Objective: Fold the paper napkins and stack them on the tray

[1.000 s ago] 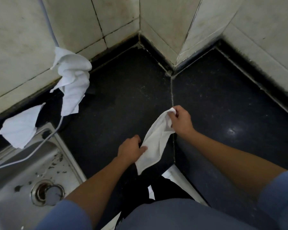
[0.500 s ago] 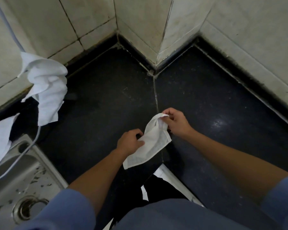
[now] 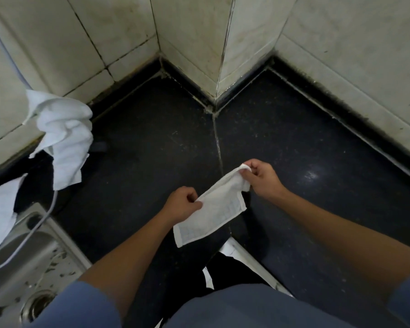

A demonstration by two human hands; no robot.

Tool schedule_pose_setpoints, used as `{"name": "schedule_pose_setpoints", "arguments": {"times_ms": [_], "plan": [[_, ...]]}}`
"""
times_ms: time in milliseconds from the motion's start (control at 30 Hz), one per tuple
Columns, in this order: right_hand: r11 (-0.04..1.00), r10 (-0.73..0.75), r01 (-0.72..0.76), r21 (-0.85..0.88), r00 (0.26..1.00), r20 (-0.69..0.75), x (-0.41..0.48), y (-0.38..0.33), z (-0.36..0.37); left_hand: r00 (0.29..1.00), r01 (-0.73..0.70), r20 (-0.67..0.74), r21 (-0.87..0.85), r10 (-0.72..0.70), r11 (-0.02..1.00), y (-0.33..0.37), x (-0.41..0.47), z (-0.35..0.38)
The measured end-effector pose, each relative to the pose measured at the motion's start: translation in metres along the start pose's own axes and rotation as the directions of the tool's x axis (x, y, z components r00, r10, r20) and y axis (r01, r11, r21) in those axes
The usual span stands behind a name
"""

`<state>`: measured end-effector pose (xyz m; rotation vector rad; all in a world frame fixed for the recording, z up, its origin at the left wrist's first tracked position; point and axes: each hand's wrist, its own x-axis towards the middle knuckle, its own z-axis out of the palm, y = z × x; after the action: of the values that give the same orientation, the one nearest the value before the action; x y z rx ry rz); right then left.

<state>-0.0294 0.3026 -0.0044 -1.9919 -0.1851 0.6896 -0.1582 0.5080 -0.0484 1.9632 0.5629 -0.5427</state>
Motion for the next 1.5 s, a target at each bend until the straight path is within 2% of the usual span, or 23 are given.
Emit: {"name": "schedule_pose_setpoints", "arguments": {"times_ms": [100,200,333,400,533,600,667,733,767,833,933,1000,1033,1100,1133,1200,1267,1333,1433,1500], "plan": [[0.987,0.001,-0.005,-0.162,1.0,-0.028,0.012,0.008,0.004,0.999,0.006,-0.044,-0.1,-0.011,0.995,-0.007,-0.012,-0.025],[0.918,-0.015,0.007,-0.396,1.0,-0.017,0.037,0.008,0.017,0.988,0.043,-0.138,-0.134,-0.062,0.99,-0.009,-0.017,-0.056],[0.849,-0.023,0.003,-0.529,0.999,-0.031,0.071,-0.003,0.033,0.922,0.112,-0.379,0.085,-0.072,0.99,-0.01,-0.01,-0.088],[0.823,-0.031,-0.007,-0.569,0.998,-0.057,0.078,-0.01,0.039,0.907,0.106,-0.421,0.16,-0.029,0.981,-0.01,-0.006,-0.088],[0.691,-0.184,0.039,-0.722,0.975,-0.123,0.064,-0.011,0.034,0.941,0.002,-0.318,0.352,0.117,0.936,-0.011,-0.005,-0.053],[0.616,-0.265,0.137,-0.776,0.964,-0.04,0.046,-0.003,0.031,0.963,-0.034,-0.217,0.49,0.16,0.871,-0.016,-0.005,-0.034],[0.577,-0.234,0.262,-0.773,0.961,0.151,0.026,0.01,0.033,0.976,-0.025,-0.165,0.553,0.139,0.833,-0.025,-0.003,-0.022],[0.545,-0.125,0.355,-0.759,0.93,0.345,0.006,0.025,0.037,0.964,0.002,-0.228,0.518,0.136,0.855,-0.028,0.001,-0.021],[0.539,-0.083,0.374,-0.755,0.915,0.394,-0.002,0.032,0.038,0.948,0.016,-0.285,0.485,0.14,0.874,-0.027,0.003,-0.023],[0.555,-0.069,0.36,-0.75,0.918,0.39,-0.012,0.043,0.041,0.9,0.073,-0.427,0.335,0.083,0.939,-0.026,0.01,-0.032],[0.539,-0.086,0.354,-0.764,0.926,0.368,-0.015,0.044,0.042,0.796,0.199,-0.591,0.056,-0.128,0.978,-0.027,0.019,-0.056],[0.505,-0.104,0.392,-0.769,0.912,0.396,-0.016,0.041,0.04,0.758,0.263,-0.628,0.047,-0.176,0.964,-0.03,0.019,-0.068],[0.481,-0.13,0.419,-0.771,0.903,0.409,-0.018,0.039,0.038,0.758,0.262,-0.634,0.086,-0.151,0.961,-0.032,0.017,-0.071],[0.398,-0.16,0.471,-0.787,0.88,0.447,-0.022,0.039,0.034,0.802,0.189,-0.597,0.225,-0.018,0.956,-0.029,0.007,-0.066],[0.34,-0.135,0.485,-0.806,0.873,0.468,-0.025,0.039,0.033,0.843,0.131,-0.534,0.312,0.059,0.941,-0.026,0.001,-0.058],[0.242,-0.054,0.49,-0.838,0.869,0.492,-0.03,0.038,0.035,0.931,0.009,-0.334,0.42,0.146,0.907,-0.021,-0.013,-0.031],[0.194,-0.01,0.481,-0.855,0.872,0.489,-0.03,0.039,0.038,0.981,-0.085,-0.118,0.445,0.153,0.892,-0.018,-0.027,0.0],[0.221,-0.047,0.471,-0.854,0.88,0.474,-0.027,0.038,0.04,0.987,-0.148,0.018,0.502,0.161,0.852,-0.019,-0.034,0.022],[0.351,-0.216,0.493,-0.796,0.87,0.443,-0.026,0.038,0.036,0.977,-0.173,0.015,0.633,0.212,0.755,-0.027,-0.037,0.033],[0.335,-0.292,0.52,-0.786,0.85,0.438,-0.027,0.039,0.032,0.966,-0.189,0.003,0.687,0.257,0.701,-0.033,-0.039,0.032]]}}
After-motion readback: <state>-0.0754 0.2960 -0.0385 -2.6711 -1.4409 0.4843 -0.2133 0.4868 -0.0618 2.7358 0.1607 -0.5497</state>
